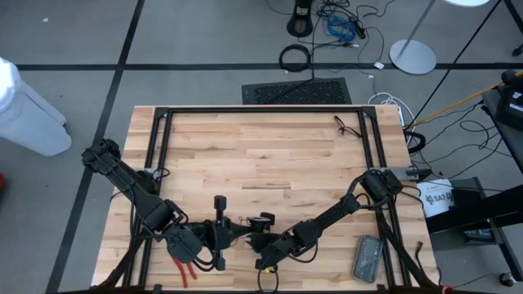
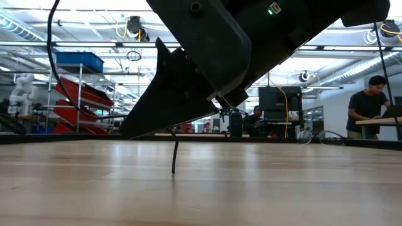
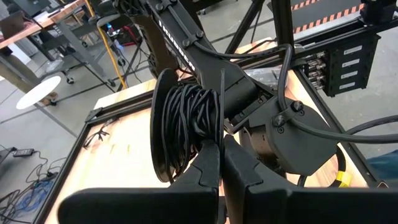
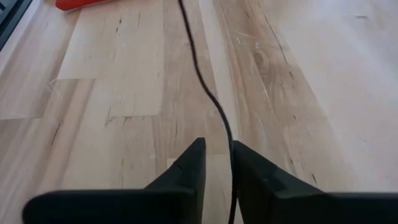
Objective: Coil cords
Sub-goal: Coil the black wire onto the black spool
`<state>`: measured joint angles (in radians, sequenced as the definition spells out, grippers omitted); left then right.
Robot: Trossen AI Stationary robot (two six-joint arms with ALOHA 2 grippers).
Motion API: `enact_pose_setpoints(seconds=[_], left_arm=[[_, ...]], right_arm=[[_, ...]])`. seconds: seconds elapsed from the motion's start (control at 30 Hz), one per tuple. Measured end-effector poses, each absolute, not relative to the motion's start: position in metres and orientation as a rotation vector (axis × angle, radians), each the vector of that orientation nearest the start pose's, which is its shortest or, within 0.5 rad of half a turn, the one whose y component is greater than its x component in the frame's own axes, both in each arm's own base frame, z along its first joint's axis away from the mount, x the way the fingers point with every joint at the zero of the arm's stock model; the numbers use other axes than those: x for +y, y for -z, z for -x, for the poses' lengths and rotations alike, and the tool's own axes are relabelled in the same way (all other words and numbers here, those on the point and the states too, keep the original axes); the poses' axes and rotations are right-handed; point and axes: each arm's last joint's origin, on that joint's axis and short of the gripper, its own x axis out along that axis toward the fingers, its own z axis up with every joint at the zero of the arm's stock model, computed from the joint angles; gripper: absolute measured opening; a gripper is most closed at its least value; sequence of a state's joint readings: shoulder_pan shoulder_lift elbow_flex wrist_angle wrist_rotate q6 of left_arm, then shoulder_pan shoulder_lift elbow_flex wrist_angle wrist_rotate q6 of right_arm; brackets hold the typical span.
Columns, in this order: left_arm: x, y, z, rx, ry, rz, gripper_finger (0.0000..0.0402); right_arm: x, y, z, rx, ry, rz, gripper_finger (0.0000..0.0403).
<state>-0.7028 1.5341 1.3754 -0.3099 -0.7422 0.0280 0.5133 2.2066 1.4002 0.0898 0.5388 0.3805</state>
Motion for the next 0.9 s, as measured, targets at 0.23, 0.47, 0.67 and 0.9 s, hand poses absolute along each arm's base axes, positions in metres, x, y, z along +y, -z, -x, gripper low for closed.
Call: enact_pose_setpoints(seconds=[0.23,0.47,0.67,0.9], left_arm=[[-0.205,-0.347,-0.273,0.362,-0.036,-0.333,0.0002],[-0.205,-0.345,-0.272,0.375,-0.038,-0.335,0.0002],[-0.205,-0.345,-0.272,0.377,-0.038,-0.337,0.0002],[-0.206,-0.344,-0.27,0.385,-0.031,-0.347,0.0002]], right_arm=[[0.213,-0.12,-0.408,0.605,0.129,-0.01,0.0023],[0.214,-0.119,-0.407,0.619,0.095,-0.017,0.0002],[0.214,-0.124,-0.407,0.621,0.075,-0.026,0.0],[0.211,-0.15,-0.394,0.7,0.051,0.008,0.0]])
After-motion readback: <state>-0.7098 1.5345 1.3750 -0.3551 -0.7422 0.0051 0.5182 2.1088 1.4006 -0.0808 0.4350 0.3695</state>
